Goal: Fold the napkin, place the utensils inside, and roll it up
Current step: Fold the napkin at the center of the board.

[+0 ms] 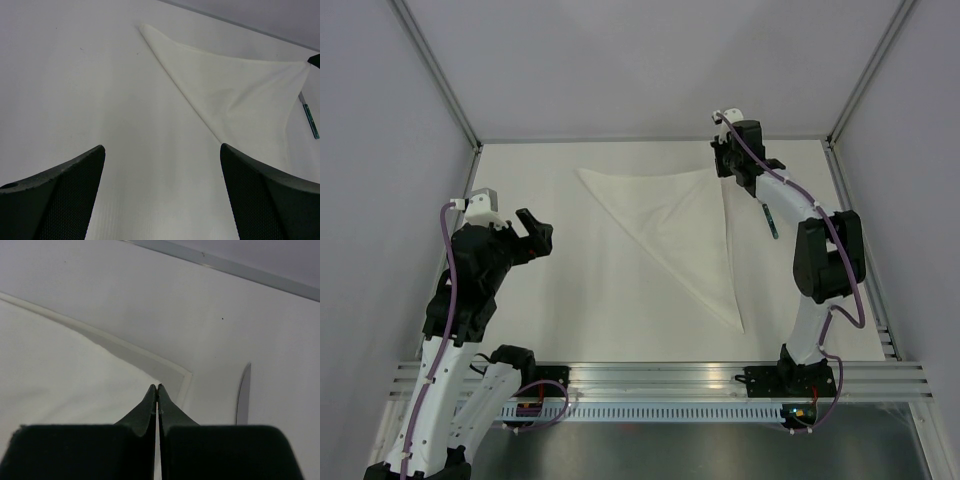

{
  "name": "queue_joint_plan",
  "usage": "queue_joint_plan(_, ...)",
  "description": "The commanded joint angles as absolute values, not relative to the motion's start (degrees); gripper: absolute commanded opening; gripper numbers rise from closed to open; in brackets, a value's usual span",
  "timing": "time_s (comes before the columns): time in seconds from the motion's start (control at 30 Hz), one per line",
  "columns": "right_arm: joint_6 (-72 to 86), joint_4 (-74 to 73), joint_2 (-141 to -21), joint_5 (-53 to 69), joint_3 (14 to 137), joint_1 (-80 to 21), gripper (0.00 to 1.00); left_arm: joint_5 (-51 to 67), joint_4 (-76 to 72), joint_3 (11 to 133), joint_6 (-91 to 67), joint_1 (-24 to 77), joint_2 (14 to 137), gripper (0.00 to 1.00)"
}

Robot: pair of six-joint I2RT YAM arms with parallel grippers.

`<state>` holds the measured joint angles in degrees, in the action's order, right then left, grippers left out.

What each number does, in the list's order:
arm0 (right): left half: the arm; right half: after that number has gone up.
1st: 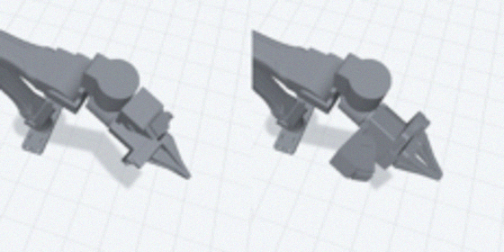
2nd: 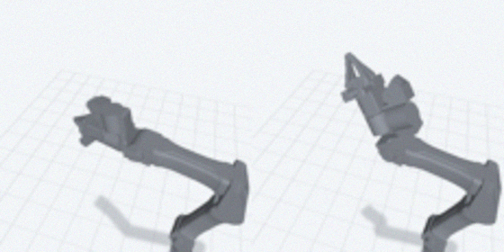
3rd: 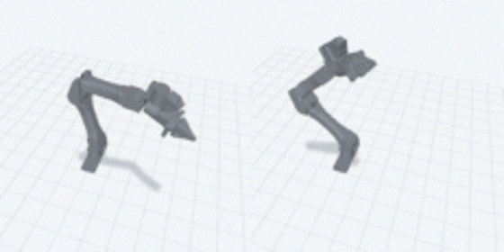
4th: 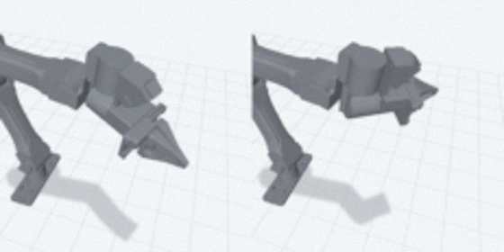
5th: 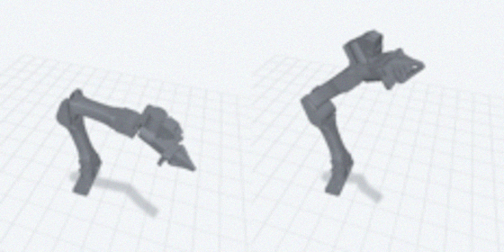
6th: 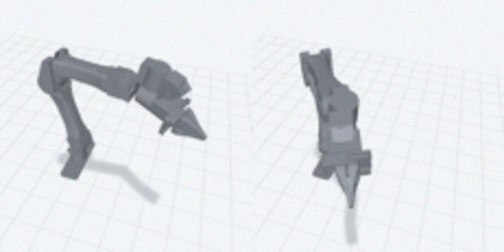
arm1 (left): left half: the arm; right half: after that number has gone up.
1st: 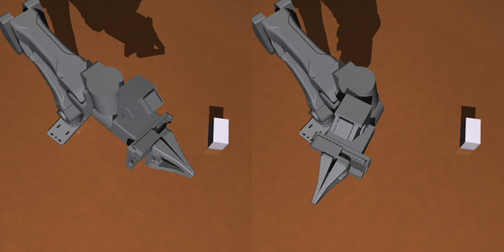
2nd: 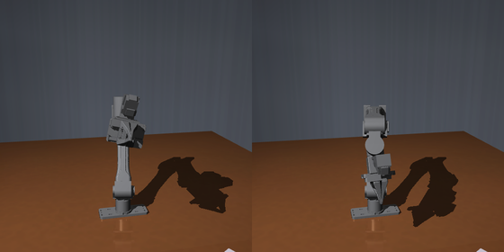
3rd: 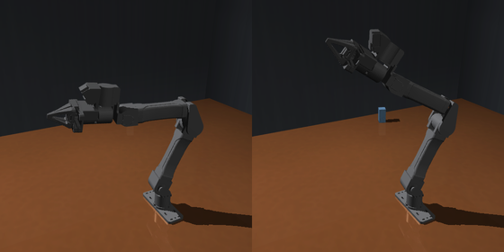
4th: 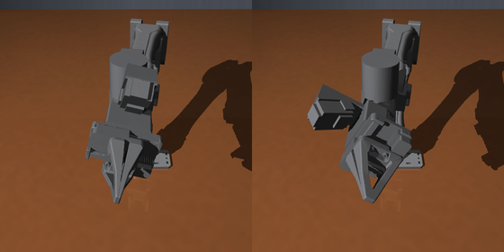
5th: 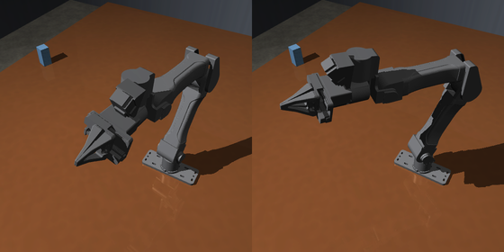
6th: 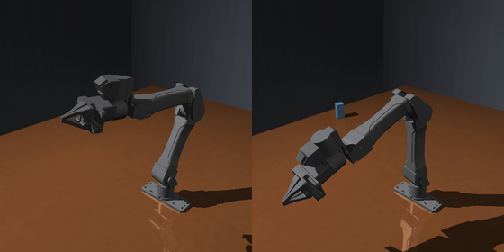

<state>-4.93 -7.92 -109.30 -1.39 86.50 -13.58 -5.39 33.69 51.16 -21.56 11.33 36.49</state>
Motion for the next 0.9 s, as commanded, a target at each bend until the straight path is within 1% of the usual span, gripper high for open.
queue_joint_plan(0.0, -5.80, -6.50, -111.00, -2.81, 86.31, -13.18, 0.00, -4.04, 31.90, 50.89, -21.45, 11.16, 36.65, 1.00)
queue_joint_plan(0.27, -6.85, -6.07, -114.87, -5.45, 86.84, -12.83, 0.01, -3.96, 31.99, 50.80, -21.53, 11.16, 36.74, 1.00)
queue_joint_plan(0.6, -7.56, -6.85, -120.22, -7.47, 90.61, -11.69, 0.00, -3.26, 31.90, 51.33, -22.58, 11.16, 37.44, 1.00)
queue_joint_plan(0.7, -7.82, -7.64, -122.25, -8.08, 92.54, -11.69, 0.01, -0.27, 30.86, 50.81, -25.39, 11.16, 38.23, 1.00)
queue_joint_plan(0.73, -7.91, -7.91, -122.86, -8.09, 93.07, -11.69, 0.01, 3.22, 29.98, 49.67, -27.14, 11.16, 39.10, 1.00)
queue_joint_plan(0.87, -7.91, -9.57, -125.59, -8.17, 95.27, -11.69, 0.00, 8.17, 22.78, 43.87, -31.63, 12.91, 40.25, 0.99)
